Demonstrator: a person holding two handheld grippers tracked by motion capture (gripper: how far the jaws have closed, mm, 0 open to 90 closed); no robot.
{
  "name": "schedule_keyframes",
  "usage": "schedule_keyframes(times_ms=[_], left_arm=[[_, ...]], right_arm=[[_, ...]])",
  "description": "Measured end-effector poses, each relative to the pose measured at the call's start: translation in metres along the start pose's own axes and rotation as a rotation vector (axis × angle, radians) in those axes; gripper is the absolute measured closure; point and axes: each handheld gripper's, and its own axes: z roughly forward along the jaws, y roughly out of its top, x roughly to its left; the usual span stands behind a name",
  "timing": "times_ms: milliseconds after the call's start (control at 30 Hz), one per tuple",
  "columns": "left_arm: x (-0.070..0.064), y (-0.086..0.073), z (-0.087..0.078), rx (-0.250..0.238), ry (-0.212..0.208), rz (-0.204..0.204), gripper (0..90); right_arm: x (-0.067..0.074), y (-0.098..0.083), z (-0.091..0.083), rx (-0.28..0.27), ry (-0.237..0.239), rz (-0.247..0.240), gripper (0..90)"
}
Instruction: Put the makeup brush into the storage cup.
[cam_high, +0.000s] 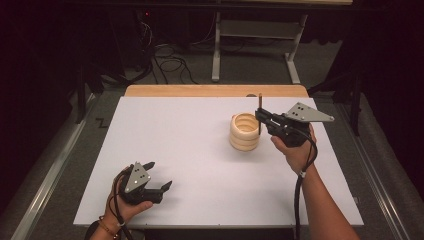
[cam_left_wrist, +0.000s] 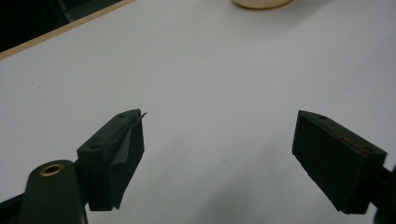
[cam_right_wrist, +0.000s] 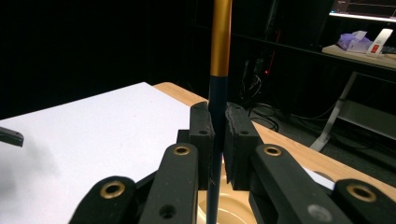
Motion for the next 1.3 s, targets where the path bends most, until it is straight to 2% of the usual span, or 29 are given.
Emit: schedule_keyframes(times_ms=[267,533,600,1000,1300], left_arm=[[0.000,-0.002,-0.002,0.007,0.000,-0.002,17.7],[0.000,-0.004,-0.004,0.009,0.001,-0.008,17.6],[-0.001,-0.004,-0.004,0.011,0.002,-0.010,17.7],[0.000,-0.007,-0.007,0.013,0.002,-0.016,17.6],[0.000,-0.009,-0.009,0.016,0.009,-0.022,17.7]], right_arm=[[-0.005,0.004,0.008,-0.025,-0.023,0.022,84.4],[-0.009,0.009,0.016,-0.040,-0.016,0.023,84.4],[-0.009,0.009,0.019,-0.040,-0.015,0.016,84.4],[-0.012,0.004,0.037,-0.027,-0.017,0.042,84.4],[-0.021,-0.001,0.051,-0.023,-0.034,0.070,84.4]])
